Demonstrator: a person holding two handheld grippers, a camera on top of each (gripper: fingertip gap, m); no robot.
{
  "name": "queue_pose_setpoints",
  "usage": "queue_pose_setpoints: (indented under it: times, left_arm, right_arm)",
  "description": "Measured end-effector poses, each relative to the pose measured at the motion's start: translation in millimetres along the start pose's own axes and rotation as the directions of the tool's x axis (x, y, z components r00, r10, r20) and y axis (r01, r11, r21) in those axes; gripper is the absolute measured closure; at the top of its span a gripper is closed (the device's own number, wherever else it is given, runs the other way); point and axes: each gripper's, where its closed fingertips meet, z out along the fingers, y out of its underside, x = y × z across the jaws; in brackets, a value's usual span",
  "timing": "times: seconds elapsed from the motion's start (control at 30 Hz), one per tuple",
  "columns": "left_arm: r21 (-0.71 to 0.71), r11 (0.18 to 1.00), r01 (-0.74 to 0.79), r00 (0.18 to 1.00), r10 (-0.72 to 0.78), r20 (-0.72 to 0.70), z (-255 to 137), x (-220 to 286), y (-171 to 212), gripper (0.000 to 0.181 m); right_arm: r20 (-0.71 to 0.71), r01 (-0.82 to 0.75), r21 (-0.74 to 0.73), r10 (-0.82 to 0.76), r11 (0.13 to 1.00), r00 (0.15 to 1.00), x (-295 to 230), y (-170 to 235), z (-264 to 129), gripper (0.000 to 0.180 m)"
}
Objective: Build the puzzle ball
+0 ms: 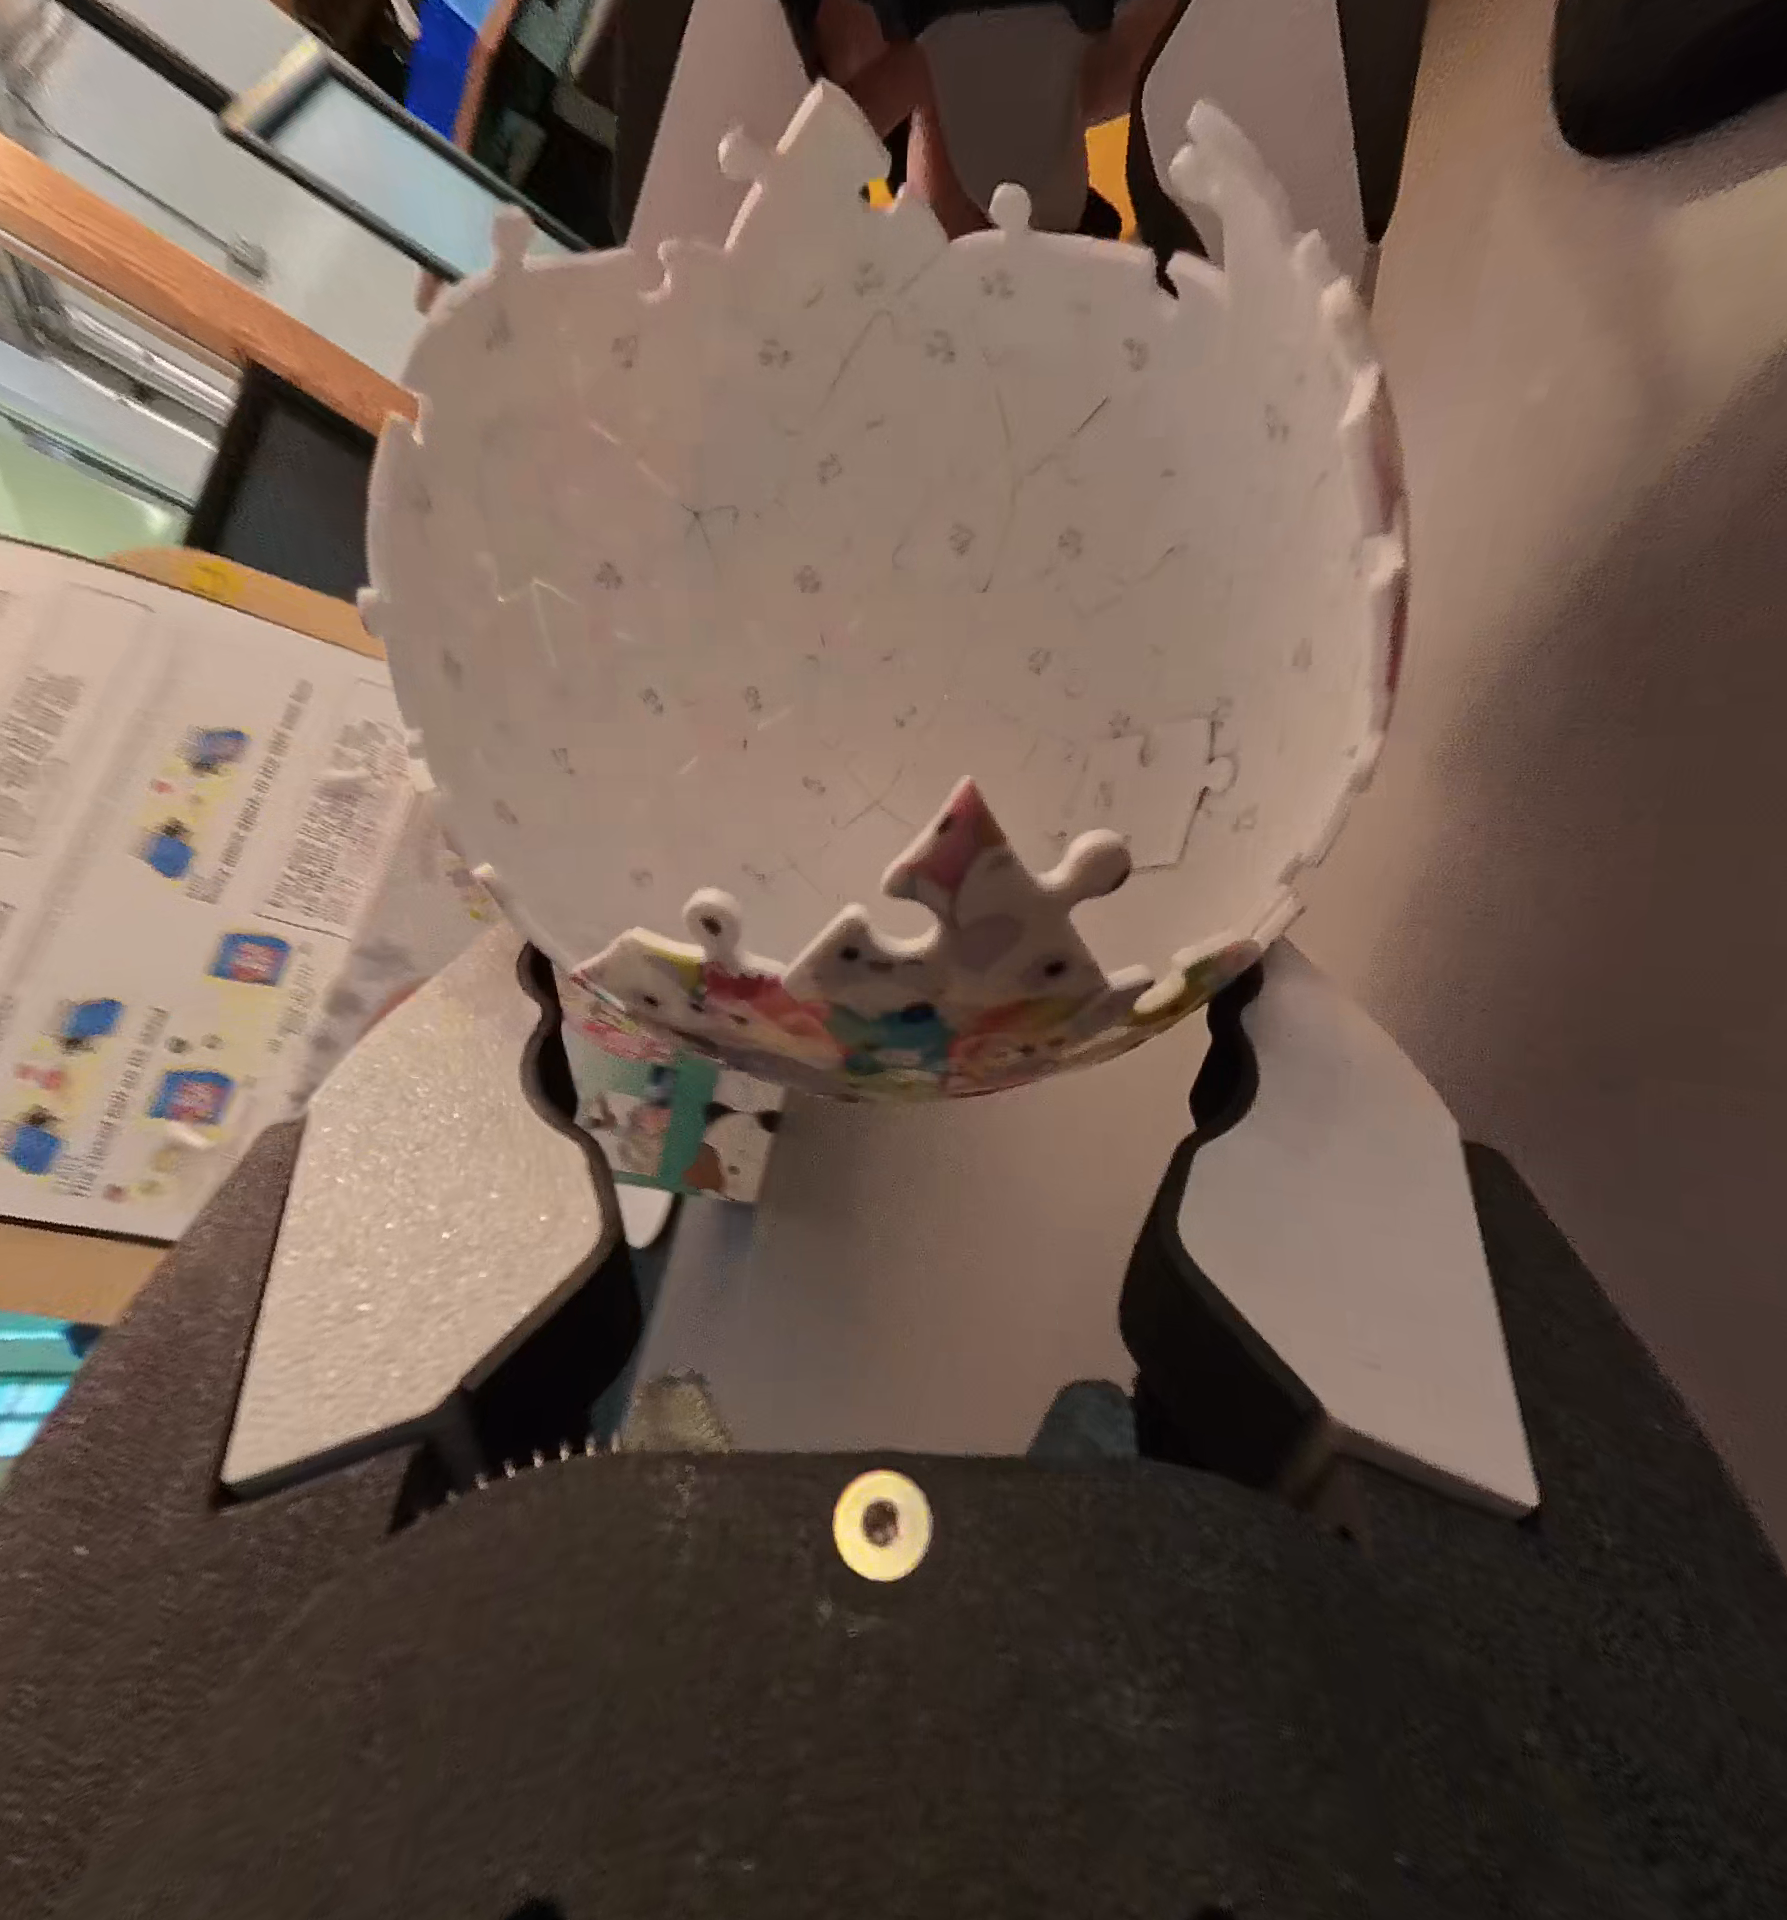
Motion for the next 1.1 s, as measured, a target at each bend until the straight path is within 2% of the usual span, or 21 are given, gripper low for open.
queue_pose_setpoints:
  times: [0.17, 0.37, 1.1]
  left_arm:
    - [-0.061, 0.997, 0.052, 0.998, -0.054, -0.039, 1, 39, 16, 0.063]
    - [-0.100, 0.994, 0.038, 0.999, -0.040, -0.023, 1, 57, 22, 0.063]
    - [-0.156, 0.988, -0.001, 0.999, -0.004, -0.035, 6, 74, 34, 0.065]
  right_arm:
    - [0.069, -0.057, -0.006, 0.057, 0.998, 0.996, -38, 20, 13, 0.065]
    - [0.109, -0.072, -0.008, 0.072, 0.997, 0.991, -57, 31, 21, 0.064]
    - [0.185, -0.080, -0.047, 0.088, 0.996, 0.979, -75, 54, 33, 0.064]
